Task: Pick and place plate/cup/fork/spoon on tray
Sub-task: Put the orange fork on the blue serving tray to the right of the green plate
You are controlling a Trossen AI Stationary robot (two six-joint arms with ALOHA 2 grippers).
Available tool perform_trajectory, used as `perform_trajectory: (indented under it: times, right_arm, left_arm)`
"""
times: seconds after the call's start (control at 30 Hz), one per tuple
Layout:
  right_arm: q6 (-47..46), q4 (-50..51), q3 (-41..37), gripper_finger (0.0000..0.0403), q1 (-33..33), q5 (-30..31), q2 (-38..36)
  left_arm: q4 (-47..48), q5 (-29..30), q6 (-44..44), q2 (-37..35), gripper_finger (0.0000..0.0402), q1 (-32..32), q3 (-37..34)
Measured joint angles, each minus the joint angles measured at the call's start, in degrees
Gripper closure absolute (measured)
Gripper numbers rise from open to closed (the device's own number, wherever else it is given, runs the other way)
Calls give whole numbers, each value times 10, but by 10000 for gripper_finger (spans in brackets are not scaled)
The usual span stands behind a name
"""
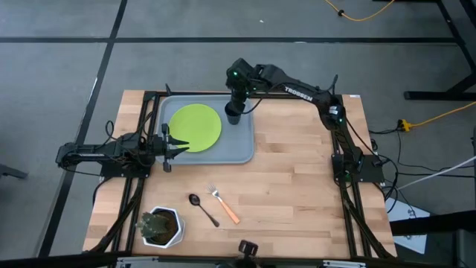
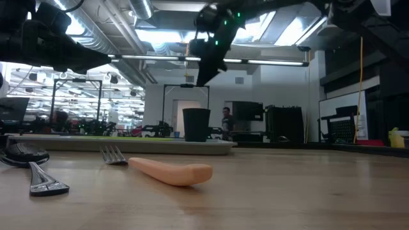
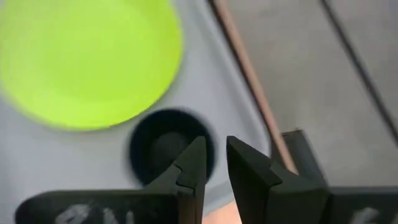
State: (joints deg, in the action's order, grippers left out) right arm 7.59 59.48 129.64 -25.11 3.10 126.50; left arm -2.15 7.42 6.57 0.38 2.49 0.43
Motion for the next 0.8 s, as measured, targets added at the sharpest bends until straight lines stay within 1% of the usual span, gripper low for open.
perform_trajectory:
  times: [0.1,0.17,0.3,0.4,0.6,0.8]
  right_arm:
    - [-21,68,35,334,14,-39,0]
    - [-32,119,53,334,26,-54,0]
    - [-61,172,50,334,59,-58,-5]
    - [-82,188,49,334,86,-57,-6]
    - [-143,196,49,334,143,-5,-7]
    - [-211,204,49,334,218,66,-7]
  left_arm:
    - [0,0,0,0,325,0,0]
    - [0,0,0,0,325,0,0]
    - [0,0,0,0,325,0,0]
    - [0,0,0,0,325,0,0]
    - [0,0,0,0,325,0,0]
    - [0,0,0,0,325,0,0]
